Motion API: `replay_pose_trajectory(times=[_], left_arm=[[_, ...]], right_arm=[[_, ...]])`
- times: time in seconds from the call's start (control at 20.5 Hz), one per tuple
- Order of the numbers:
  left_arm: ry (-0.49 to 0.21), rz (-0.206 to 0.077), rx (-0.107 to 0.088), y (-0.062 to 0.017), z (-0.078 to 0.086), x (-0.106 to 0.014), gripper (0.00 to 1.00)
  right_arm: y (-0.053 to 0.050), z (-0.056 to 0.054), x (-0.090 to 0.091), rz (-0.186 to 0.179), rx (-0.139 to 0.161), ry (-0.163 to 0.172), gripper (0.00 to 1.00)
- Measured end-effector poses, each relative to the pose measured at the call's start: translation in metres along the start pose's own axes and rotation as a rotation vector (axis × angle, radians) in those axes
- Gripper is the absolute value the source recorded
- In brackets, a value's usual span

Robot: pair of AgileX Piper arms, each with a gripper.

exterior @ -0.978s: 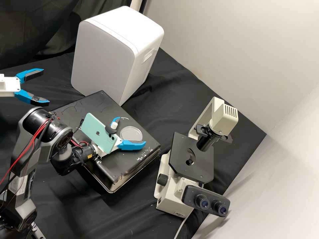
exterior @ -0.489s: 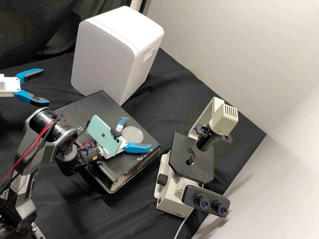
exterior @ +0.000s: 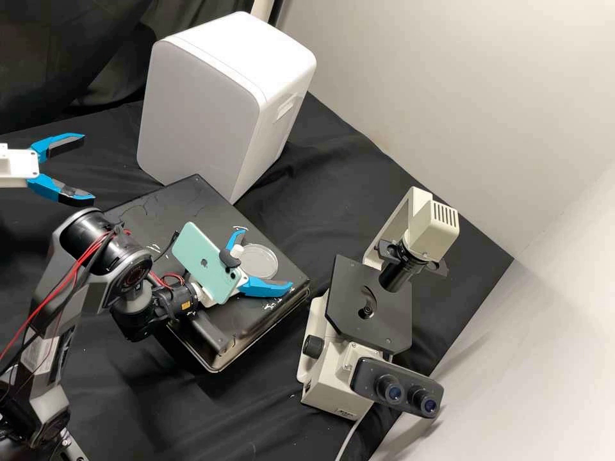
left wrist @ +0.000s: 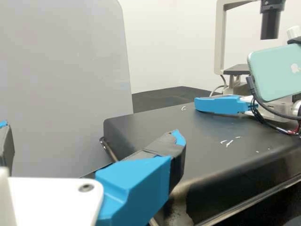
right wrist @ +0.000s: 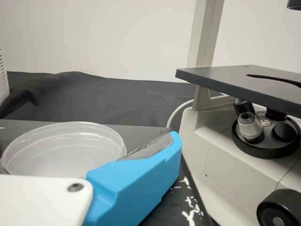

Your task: Place the petri dish on the microscope

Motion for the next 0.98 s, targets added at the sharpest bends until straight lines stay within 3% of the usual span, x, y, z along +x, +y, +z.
replay_pose_trajectory(times=[0.64,0.98], left_arm=[[0.000,0.000,0.000,0.0000,0.0000,0.0000,1.00],[0.009,0.002,0.000,0.0003,-0.0014,0.0005,1.00]], right_arm=[[0.0008,0.0004,0.0009,-0.023,0.005,0.029,0.00],[0.0022,0.0018,0.0014,-0.027,0.031,0.034,0.00]])
